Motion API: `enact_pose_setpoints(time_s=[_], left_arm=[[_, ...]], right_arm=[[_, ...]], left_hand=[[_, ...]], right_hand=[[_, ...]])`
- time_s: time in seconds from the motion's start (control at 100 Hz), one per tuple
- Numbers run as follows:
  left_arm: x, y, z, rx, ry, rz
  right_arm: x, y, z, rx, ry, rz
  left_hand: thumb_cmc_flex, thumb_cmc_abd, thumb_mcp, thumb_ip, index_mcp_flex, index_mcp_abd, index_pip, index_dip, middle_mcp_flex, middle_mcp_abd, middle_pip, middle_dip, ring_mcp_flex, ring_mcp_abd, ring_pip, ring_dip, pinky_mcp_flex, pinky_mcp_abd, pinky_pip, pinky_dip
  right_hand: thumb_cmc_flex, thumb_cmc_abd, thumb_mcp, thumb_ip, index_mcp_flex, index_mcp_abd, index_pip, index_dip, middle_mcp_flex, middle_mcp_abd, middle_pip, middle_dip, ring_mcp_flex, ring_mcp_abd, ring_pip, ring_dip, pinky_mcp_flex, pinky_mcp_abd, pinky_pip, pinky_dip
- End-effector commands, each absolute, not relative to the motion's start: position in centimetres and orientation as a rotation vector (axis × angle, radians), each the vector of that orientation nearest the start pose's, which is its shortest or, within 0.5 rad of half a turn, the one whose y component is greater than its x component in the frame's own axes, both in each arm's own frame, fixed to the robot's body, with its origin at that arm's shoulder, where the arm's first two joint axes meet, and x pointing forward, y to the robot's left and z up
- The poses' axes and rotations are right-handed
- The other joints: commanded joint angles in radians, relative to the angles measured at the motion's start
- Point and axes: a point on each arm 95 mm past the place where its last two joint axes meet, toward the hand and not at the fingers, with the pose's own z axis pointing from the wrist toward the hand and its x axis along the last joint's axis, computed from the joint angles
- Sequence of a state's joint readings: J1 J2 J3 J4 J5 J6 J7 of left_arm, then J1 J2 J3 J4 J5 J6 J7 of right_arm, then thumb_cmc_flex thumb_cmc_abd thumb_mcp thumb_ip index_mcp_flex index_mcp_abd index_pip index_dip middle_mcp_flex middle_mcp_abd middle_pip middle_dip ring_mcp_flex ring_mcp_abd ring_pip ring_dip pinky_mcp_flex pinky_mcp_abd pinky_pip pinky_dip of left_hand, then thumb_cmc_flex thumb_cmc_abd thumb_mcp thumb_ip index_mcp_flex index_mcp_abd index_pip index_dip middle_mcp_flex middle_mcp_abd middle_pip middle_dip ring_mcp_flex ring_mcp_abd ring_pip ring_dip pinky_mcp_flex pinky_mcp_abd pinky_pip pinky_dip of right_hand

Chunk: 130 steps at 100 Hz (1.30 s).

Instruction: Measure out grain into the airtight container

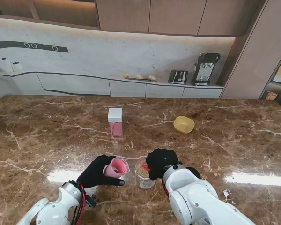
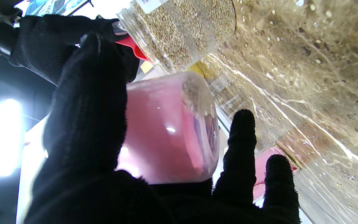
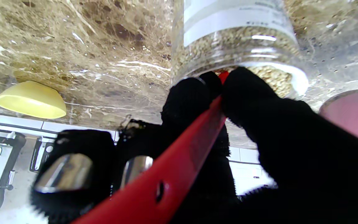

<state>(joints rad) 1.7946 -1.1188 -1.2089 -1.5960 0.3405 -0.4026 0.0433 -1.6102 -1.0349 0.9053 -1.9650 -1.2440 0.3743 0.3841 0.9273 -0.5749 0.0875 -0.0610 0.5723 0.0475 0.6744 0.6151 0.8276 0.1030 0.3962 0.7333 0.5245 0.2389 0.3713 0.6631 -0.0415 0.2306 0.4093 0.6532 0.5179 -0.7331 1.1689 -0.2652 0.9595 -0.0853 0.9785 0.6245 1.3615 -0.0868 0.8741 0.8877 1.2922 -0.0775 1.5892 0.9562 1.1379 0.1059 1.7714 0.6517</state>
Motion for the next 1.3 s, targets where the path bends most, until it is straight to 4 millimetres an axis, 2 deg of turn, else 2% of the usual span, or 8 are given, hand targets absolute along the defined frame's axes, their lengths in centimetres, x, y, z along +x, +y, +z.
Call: enact_pose_setpoints(time_s=[0.0, 0.43, 1.29], left_arm=[[30.9, -2.8, -38.2, -1.803, 1.248, -2.188], [30.9, -2.8, -38.2, -1.806, 1.248, -2.184], [31.1, -2.8, -38.2, -1.804, 1.251, -2.183]], right_arm=[[32.2, 10.3, -30.3, 1.207, 1.799, 1.177], [33.2, 9.4, -30.5, 1.491, 1.734, 1.162], [33.6, 8.9, -30.3, 1.755, 1.678, 1.123]], left_hand=[[0.107, 0.207, 0.157, -0.008, 0.187, -0.203, 0.168, 0.011, -0.021, -0.026, 0.019, -0.004, -0.027, -0.026, -0.033, -0.009, -0.003, -0.003, -0.027, 0.011], [0.106, 0.209, 0.156, -0.008, 0.184, -0.206, 0.168, 0.013, -0.022, -0.03, 0.02, -0.003, -0.026, -0.028, -0.033, -0.009, -0.001, -0.003, -0.028, 0.011], [0.107, 0.207, 0.16, -0.009, 0.185, -0.201, 0.169, 0.012, -0.026, -0.025, 0.019, -0.01, -0.029, -0.025, -0.034, -0.009, -0.003, -0.004, -0.029, 0.012]], right_hand=[[0.066, 0.016, 0.037, 0.062, 0.014, -0.057, 0.017, -0.006, 0.077, 0.035, 0.03, 0.021, 0.03, -0.102, 0.067, 0.028, 0.038, -0.01, 0.123, 0.018], [0.064, 0.012, 0.042, 0.064, 0.016, -0.054, 0.022, -0.004, 0.078, 0.037, 0.034, 0.023, 0.029, -0.1, 0.07, 0.028, 0.039, -0.012, 0.129, 0.017], [0.064, -0.001, 0.054, 0.073, 0.023, -0.036, 0.03, -0.01, 0.081, 0.043, 0.052, 0.02, 0.029, -0.101, 0.083, 0.027, 0.044, -0.027, 0.156, 0.016]])
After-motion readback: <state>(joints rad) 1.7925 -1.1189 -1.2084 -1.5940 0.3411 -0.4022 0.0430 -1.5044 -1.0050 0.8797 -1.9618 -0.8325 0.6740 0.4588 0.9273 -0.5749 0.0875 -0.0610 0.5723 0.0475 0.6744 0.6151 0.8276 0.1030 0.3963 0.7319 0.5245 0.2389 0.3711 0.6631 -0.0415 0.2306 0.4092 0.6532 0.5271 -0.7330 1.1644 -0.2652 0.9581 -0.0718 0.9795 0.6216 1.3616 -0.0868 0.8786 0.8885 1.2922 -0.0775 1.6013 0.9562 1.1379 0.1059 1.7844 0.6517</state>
